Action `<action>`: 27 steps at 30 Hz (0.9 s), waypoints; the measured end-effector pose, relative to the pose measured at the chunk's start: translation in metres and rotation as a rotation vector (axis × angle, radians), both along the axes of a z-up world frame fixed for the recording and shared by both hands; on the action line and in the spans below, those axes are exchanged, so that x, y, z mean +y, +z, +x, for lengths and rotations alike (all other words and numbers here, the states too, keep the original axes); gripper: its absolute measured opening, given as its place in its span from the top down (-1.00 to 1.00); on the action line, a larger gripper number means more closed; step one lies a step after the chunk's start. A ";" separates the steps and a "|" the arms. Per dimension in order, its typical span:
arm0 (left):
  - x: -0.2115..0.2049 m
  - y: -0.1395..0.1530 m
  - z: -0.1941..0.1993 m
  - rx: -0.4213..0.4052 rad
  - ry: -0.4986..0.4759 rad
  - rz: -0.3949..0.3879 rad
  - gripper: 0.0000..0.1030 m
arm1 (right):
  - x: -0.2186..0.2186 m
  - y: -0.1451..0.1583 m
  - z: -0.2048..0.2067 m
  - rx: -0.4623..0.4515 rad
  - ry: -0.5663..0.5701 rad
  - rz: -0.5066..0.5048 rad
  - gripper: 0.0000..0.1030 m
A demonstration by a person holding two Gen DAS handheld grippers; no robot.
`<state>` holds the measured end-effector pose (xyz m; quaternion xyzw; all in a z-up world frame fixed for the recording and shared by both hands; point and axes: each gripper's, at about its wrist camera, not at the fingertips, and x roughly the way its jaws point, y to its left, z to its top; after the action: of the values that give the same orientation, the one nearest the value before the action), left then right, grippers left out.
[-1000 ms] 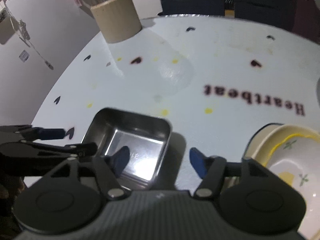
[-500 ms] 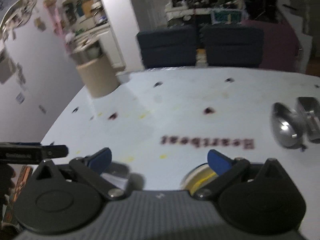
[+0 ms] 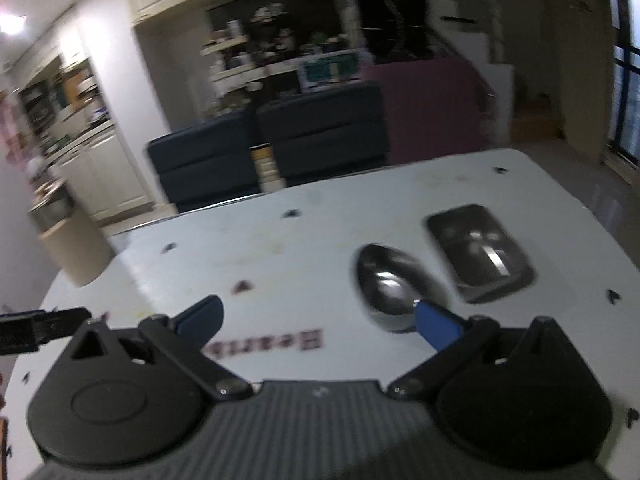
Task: Organize plates and bowls
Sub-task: 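Move both grippers to the rectangular steel tray and close on its rim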
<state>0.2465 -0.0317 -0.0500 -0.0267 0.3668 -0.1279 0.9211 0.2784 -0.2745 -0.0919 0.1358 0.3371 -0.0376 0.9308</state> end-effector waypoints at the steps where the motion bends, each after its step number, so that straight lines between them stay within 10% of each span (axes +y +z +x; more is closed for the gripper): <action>1: -0.010 -0.002 0.003 -0.001 -0.012 -0.009 -1.00 | -0.009 -0.001 0.001 0.001 -0.022 0.003 -0.99; 15: -0.093 -0.036 0.052 0.036 -0.102 -0.087 -1.00 | -0.117 -0.070 0.040 0.117 -0.474 0.186 -0.99; 21: -0.104 -0.051 0.070 0.037 -0.126 -0.093 -1.00 | -0.145 -0.105 0.055 0.159 -0.607 0.332 -0.50; 27: -0.110 -0.056 0.083 0.024 -0.119 -0.134 -1.00 | -0.138 -0.123 0.068 0.176 -0.581 0.390 -0.41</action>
<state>0.3294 -0.1419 -0.1061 -0.0681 0.3695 -0.2063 0.9035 0.3468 -0.4123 -0.2154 0.3976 0.3639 -0.2473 0.8052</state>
